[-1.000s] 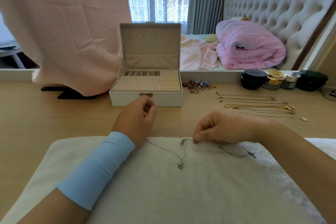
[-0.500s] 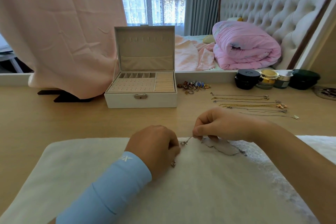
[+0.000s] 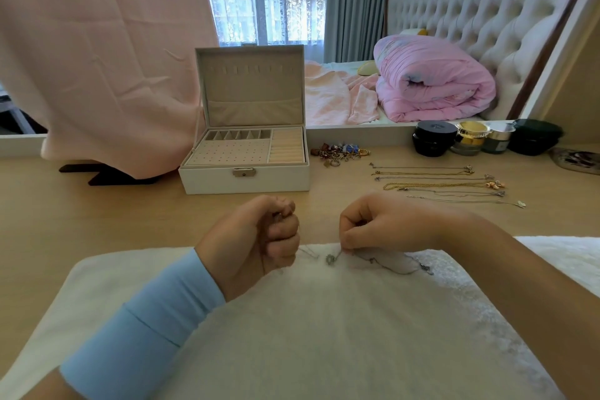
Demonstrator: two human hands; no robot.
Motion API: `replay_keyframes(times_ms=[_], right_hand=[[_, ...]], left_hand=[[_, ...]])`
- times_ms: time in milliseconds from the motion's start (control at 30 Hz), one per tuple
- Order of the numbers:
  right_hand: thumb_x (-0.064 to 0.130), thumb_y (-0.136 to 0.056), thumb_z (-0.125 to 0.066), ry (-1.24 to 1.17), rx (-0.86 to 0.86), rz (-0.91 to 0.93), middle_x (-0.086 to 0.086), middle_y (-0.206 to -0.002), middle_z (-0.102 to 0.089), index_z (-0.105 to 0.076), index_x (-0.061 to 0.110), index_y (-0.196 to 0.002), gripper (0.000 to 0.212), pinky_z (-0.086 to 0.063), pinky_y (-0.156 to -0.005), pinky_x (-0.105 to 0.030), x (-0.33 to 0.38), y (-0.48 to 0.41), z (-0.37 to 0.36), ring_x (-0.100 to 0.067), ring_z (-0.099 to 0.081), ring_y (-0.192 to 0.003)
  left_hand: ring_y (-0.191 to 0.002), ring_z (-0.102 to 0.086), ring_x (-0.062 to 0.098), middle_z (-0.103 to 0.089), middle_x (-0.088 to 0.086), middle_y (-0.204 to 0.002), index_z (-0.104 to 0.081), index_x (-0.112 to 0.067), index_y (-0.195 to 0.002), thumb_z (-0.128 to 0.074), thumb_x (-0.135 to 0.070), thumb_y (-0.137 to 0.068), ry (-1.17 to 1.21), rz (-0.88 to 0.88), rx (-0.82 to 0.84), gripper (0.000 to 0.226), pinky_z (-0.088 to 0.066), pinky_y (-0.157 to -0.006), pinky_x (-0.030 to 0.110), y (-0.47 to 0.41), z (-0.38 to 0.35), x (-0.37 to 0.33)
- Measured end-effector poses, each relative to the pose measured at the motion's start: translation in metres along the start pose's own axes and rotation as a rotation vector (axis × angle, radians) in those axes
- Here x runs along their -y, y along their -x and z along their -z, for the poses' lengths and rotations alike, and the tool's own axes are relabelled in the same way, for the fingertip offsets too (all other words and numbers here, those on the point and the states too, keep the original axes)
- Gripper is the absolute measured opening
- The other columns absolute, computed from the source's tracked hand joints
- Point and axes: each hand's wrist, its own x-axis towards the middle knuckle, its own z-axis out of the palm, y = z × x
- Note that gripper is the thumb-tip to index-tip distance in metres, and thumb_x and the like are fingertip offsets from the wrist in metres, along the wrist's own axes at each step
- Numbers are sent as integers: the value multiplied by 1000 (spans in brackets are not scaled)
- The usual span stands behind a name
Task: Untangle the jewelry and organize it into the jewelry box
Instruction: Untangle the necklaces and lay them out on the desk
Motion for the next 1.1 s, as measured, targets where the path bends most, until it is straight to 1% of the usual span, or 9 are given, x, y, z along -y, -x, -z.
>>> replay_keyframes(times_ms=[67,200,333,500,667,733,833,933,1100], right_hand=[[13,-97,-54,-59,7,4,5,-68,-64,-67,7,-80,22,-45,-60,-14,1,0,0,-4,-56,-59],[20,-91,-46,-151,44,46,-11,-70,-49,-52,9,-71,23,-36,-67,-41,-5,-4,0,-24,-42,-64],[28,-97,-58,-4,79,40,-1,-68,-62,-65,14,-69,32,-48,-72,-39,-6,0,6,-15,-53,-61],[52,-82,-64,148,-114,165,19,-105,-70,-74,47,-96,18,-51,-98,-34,-5,-6,-2,3,-63,-99],[14,-97,-62,-419,-43,444,-9,-117,-73,-68,11,-119,23,-48,-108,-39,13,-15,-15,-23,-67,-115],[7,-100,-59,-493,-90,466,-17,-97,-75,-70,4,-113,18,-53,-102,-44,14,-16,-15,-30,-71,-93],[14,-102,-55,-496,-251,395,-3,-61,-58,-73,6,-102,20,-55,-90,-51,9,-15,-5,-19,-56,-59],[15,-106,-46,-672,-233,336,-2,-58,-40,-65,7,-87,28,-56,-66,-47,1,-13,8,-17,-37,-50],[18,-104,-49,-681,-265,271,-3,-58,-39,-61,10,-84,24,-30,-43,-26,-15,-10,25,-12,-28,-43]], left_hand=[[-38,-20,9,-22,-5,-53,-38,-19,-73,-45,-18,-86,-111,25,-19,14,-18,-41,19,3,4,-6],[-43,-16,12,-23,-2,-55,-37,-18,-74,-37,-16,-97,-485,-16,-157,22,-15,-42,18,9,15,-17],[-44,-22,13,-32,-1,-56,-46,-13,-78,-46,-19,-98,-525,-45,-80,21,-21,-39,18,18,24,-28],[-46,-38,19,-47,5,-62,-53,-10,-86,-56,-27,-92,-535,-96,46,19,-35,-44,24,14,12,-33],[-48,-44,18,-49,6,-62,-52,-8,-86,-52,-24,-86,-598,-138,100,17,-33,-46,26,2,-13,-44],[-52,-47,18,-51,6,-64,-54,-7,-89,-53,-20,-87,-629,-152,95,14,-36,-48,24,-3,-15,-51],[-59,-52,17,-57,6,-68,-57,-6,-96,-50,0,-94,-643,-165,23,10,-40,-59,28,-11,-7,-58],[-60,-50,17,-57,5,-66,-60,-6,-96,-47,5,-95,-729,-131,-66,17,-39,-63,30,-22,3,-56],[-58,-50,12,-55,-2,-62,-68,-9,-95,-56,-3,-95,-927,-33,-33,14,-45,-59,24,-40,8,-53]])
